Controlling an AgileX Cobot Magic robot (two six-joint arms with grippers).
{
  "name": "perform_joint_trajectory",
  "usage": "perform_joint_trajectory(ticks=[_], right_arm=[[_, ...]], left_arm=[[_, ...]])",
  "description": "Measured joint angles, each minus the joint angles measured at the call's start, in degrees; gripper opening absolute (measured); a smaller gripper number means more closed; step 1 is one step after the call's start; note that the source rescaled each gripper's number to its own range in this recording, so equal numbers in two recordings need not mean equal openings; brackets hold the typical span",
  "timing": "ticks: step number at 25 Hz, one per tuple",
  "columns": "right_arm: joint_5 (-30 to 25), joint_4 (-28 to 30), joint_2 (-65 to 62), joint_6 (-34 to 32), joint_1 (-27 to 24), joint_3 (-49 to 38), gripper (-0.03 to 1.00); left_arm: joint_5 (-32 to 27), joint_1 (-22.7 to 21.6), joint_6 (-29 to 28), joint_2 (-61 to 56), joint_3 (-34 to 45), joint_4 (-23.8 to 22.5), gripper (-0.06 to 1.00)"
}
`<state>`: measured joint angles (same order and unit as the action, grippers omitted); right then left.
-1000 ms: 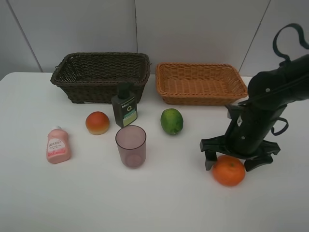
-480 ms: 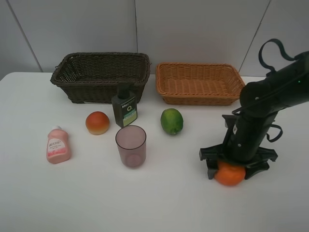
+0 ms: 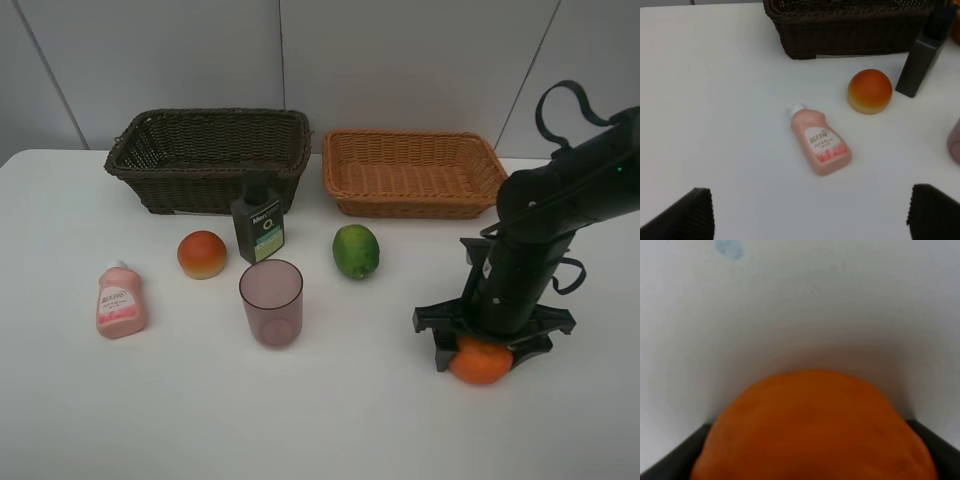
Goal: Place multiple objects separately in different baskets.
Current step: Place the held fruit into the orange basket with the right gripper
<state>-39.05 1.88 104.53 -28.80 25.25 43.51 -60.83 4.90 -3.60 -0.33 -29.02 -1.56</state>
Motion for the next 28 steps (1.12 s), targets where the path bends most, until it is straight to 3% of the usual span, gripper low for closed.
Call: perform_joint_trajectory(ticks=[23, 28], right_arm=[[0.2, 0.0, 0.0, 0.0, 0.0, 0.0, 0.30], [-2.1, -0.1, -0.2, 0.0, 0.0, 2.3, 0.30]], left_arm=[[0.0, 0.0, 0.0, 0.0, 0.0, 0.0, 1.00], [0.0, 0.0, 0.0, 0.0, 0.0, 0.0, 1.00]])
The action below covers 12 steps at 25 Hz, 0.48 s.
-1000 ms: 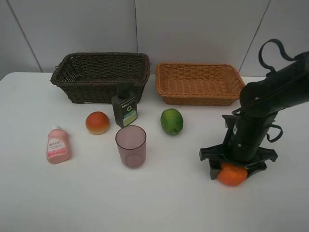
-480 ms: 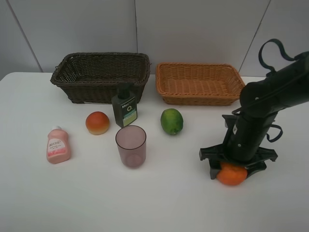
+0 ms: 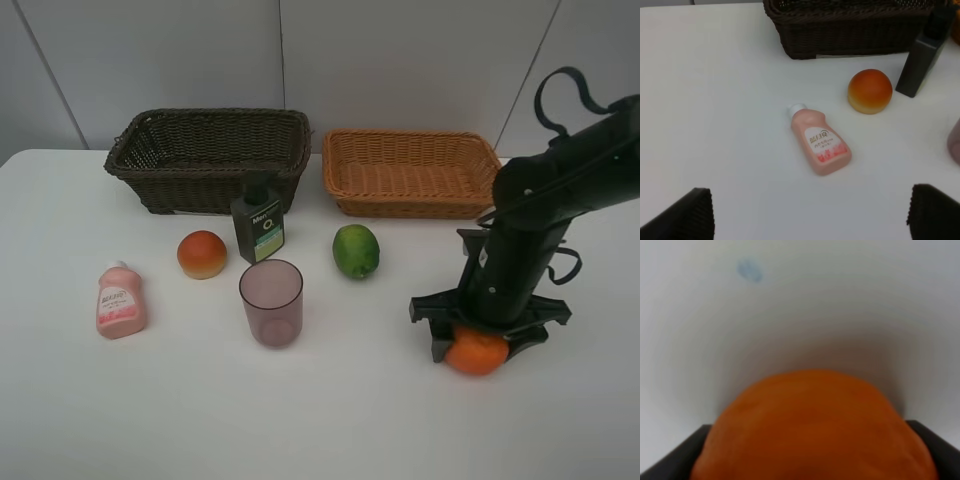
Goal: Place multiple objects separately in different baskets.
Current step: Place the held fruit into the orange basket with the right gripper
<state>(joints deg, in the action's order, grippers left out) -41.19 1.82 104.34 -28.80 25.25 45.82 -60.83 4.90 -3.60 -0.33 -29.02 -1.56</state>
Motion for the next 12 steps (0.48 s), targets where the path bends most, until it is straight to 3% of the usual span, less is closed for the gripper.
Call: perform_joint_trajectory(ticks=[12], right_arm=[[-16.3, 0.1, -2.8, 5.4, 0.0, 15.4, 0.30]], left_arm=[[0.0, 0.0, 0.0, 0.0, 0.0, 0.0, 1.00]])
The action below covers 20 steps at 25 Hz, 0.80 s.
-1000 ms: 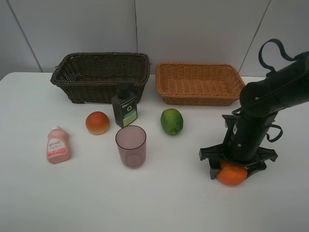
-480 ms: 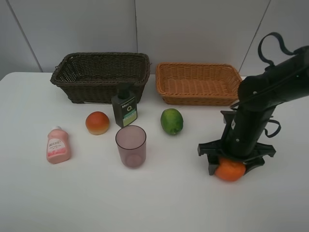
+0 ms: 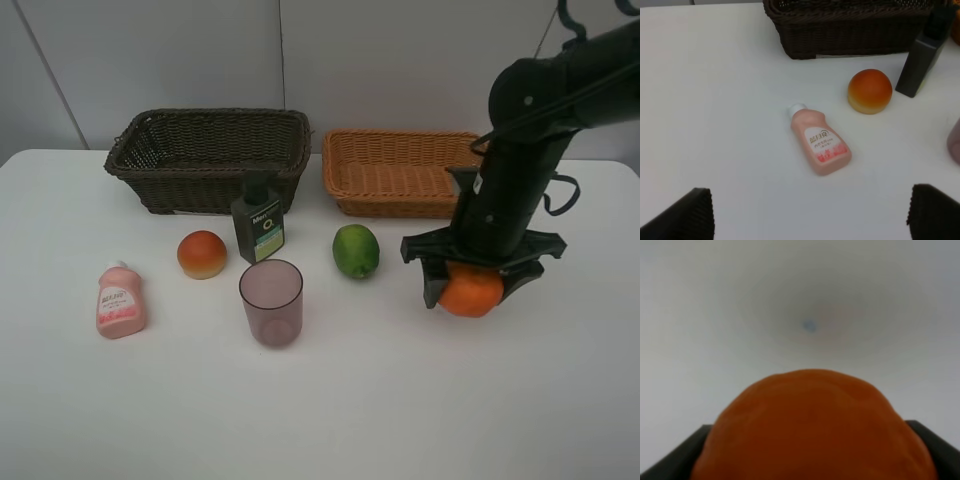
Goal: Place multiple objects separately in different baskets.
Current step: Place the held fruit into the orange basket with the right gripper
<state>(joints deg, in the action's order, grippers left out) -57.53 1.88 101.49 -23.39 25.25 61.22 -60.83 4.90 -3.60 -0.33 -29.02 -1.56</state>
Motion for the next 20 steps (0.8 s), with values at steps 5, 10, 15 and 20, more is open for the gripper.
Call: perform_joint_trajectory(ticks=[5, 10, 15, 20], right_arm=[[-2.9, 1.1, 0.0, 1.9, 0.0, 5.8, 0.30], [-5.6, 5.2, 0.1, 2.0, 0.0, 11.8, 0.30], [-7.0, 8.8, 1.8, 2.0, 0.0, 18.2, 0.30], [-7.1, 11.1, 7.2, 2.0, -0.9, 26.8, 0.30]], left_arm=[[0.0, 0.0, 0.0, 0.0, 0.0, 0.0, 1.00], [0.0, 0.0, 0.0, 0.0, 0.0, 0.0, 1.00], [0.0, 0.0, 0.0, 0.0, 0.0, 0.0, 1.00], [0.0, 0.0, 0.0, 0.0, 0.0, 0.0, 1.00]])
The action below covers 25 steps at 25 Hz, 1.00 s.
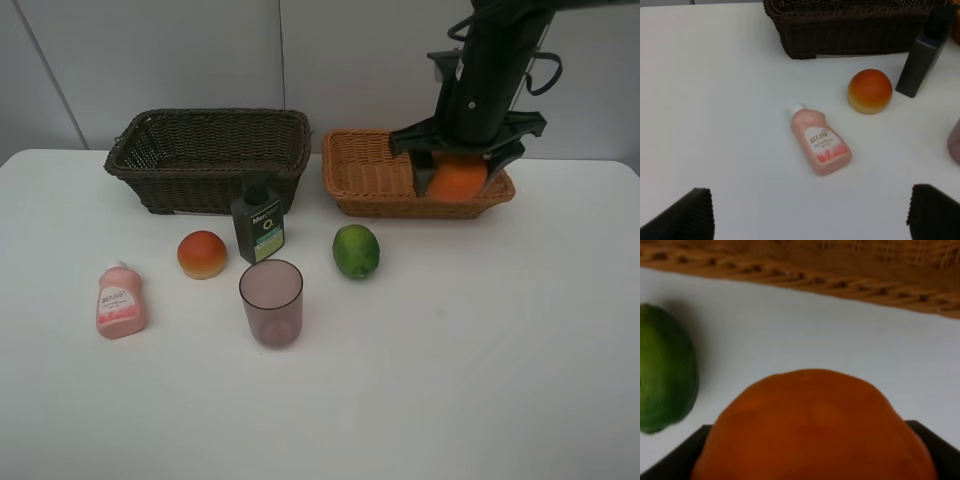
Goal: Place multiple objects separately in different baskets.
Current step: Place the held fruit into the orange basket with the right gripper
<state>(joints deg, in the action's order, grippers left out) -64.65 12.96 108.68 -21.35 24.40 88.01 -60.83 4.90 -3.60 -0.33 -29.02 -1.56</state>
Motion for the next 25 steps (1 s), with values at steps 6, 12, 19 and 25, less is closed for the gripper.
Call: perform_joint_trajectory(ticks=[6, 12, 19, 25], right_arm=[[4.0, 4.0, 7.6, 0.0, -1.3, 10.8, 0.30], [14.9, 7.7, 13.3, 0.0, -1.8, 13.3, 0.29], [24.8, 9.5, 19.2, -0.1, -1.8, 13.3, 0.29], [29.4, 8.9, 22.0, -0.1, -1.8, 13.3, 0.29]], left_arm=[[0.0, 0.0, 0.0, 0.0, 0.0, 0.0, 1.00], [0.0, 0.0, 0.0, 0.0, 0.0, 0.0, 1.00], [0.0, 0.0, 0.0, 0.0, 0.0, 0.0, 1.00], [0.0, 0.0, 0.0, 0.0, 0.0, 0.0, 1.00]])
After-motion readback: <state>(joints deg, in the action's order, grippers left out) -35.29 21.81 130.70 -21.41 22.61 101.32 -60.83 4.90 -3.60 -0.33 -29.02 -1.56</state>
